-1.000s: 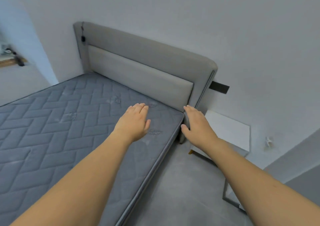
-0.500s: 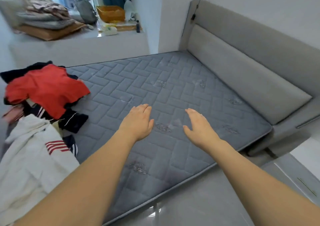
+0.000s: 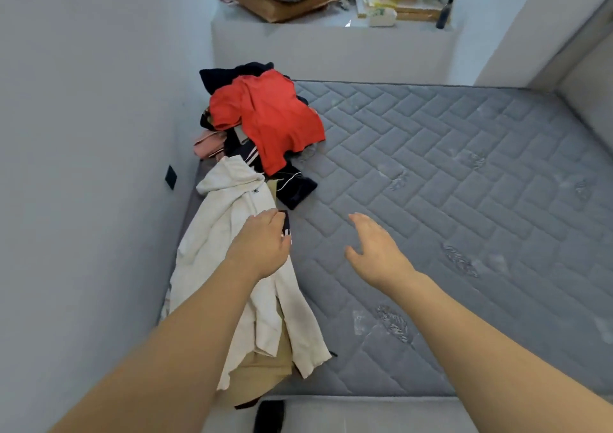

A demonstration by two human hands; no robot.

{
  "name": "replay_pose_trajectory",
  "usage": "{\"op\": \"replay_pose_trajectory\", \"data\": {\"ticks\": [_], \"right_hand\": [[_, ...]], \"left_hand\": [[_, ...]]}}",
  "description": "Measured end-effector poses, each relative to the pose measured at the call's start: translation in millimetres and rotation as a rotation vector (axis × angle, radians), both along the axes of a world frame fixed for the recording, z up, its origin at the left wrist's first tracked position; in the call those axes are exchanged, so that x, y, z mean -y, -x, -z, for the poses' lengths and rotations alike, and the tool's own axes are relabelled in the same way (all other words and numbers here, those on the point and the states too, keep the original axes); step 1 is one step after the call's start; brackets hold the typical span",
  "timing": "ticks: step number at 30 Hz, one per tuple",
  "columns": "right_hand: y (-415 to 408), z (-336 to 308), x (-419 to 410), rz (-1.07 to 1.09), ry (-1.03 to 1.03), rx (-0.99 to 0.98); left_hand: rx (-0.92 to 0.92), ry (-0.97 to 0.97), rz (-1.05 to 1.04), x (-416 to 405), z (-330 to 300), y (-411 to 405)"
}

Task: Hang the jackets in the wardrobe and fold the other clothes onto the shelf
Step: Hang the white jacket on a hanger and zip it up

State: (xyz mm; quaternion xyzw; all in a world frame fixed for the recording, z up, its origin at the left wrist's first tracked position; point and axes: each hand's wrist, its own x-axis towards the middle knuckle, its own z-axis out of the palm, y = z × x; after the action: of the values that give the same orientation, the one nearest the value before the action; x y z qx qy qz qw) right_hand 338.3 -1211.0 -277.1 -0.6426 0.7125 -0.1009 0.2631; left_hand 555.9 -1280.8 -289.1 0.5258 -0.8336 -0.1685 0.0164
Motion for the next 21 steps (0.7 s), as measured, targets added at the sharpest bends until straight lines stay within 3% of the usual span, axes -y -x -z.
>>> {"op": "replay_pose_trajectory", "data": {"ticks": [5, 10, 13, 16, 21], "right_hand": [[-78.8, 28.3, 63.6, -0.047, -0.063, 0.081], [-134.0, 84.3, 135.8, 0.058, -0.178, 0.258], [-149.5, 128.9, 176.7, 0.114, -0.244, 0.316], [-156.1, 171.0, 210.7, 0.182, -0.26, 0.357], [-160.8, 234.2, 252.2, 0.292, -0.309, 0.404]], "left_hand": [[0.03, -0.108, -0.147, 35.5, 38.2, -86.4], [-0.08, -0.297, -0.419, 92.0, 102.5, -144.5], [-0.105, -0.387, -0.476, 127.8, 150.1, -155.5], [-0.067, -0.363, -0.5, 156.3, 195.8, -152.4], [0.237, -0.086, -0.438, 174.3, 248.1, -156.6]]}}
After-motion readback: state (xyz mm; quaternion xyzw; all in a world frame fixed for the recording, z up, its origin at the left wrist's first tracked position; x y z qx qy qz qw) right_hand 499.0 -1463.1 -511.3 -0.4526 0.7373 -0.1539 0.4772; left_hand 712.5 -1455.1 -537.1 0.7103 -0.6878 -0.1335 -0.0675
